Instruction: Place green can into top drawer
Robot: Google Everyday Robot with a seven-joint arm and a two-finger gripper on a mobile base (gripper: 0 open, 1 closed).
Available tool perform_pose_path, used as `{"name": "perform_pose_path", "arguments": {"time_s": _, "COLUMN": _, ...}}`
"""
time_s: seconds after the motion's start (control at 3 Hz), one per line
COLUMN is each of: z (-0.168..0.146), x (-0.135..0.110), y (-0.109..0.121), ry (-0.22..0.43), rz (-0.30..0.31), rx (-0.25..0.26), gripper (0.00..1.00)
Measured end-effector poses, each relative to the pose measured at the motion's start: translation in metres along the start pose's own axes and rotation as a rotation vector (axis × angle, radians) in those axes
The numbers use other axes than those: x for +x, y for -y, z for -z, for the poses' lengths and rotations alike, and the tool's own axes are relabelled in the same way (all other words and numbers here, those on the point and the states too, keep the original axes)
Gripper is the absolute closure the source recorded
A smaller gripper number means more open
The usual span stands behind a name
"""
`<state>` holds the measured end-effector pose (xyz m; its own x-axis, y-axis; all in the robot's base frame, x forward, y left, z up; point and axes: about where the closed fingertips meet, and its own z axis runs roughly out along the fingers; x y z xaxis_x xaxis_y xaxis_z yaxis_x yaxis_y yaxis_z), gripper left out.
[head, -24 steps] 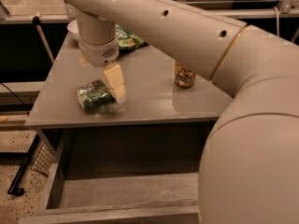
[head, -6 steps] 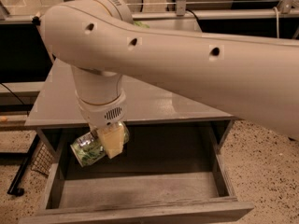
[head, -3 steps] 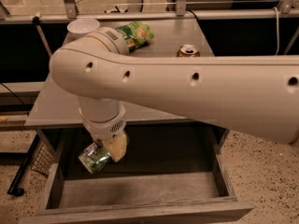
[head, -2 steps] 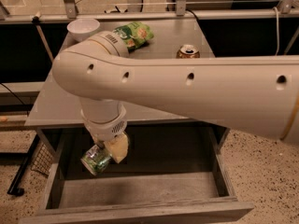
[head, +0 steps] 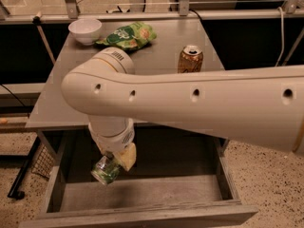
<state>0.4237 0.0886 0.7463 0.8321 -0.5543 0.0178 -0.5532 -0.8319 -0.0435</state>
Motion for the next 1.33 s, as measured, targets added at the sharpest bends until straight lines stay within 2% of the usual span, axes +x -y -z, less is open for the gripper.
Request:
{"name": "perform_pose_path", "arguments": {"time_s": 0.33, "z": -0.014, "x": 0.001, "y": -0.001, "ry": -0.021, "rz": 0.067, "rx": 0.031, "gripper": 1.0}}
{"name": "perform_pose_path", "arguments": {"time_s": 0.67, "z": -0.035, "x": 0.005, "y": 0.0, "ry": -0.015, "rz": 0.13, "rx": 0.067, "gripper": 1.0}}
{"name": "perform_pose_path", "arguments": {"time_s": 1.33, "z": -0.059, "x": 0.011, "y": 0.001, "ry": -0.011, "rz": 0.182, "rx": 0.104, "gripper": 1.0}}
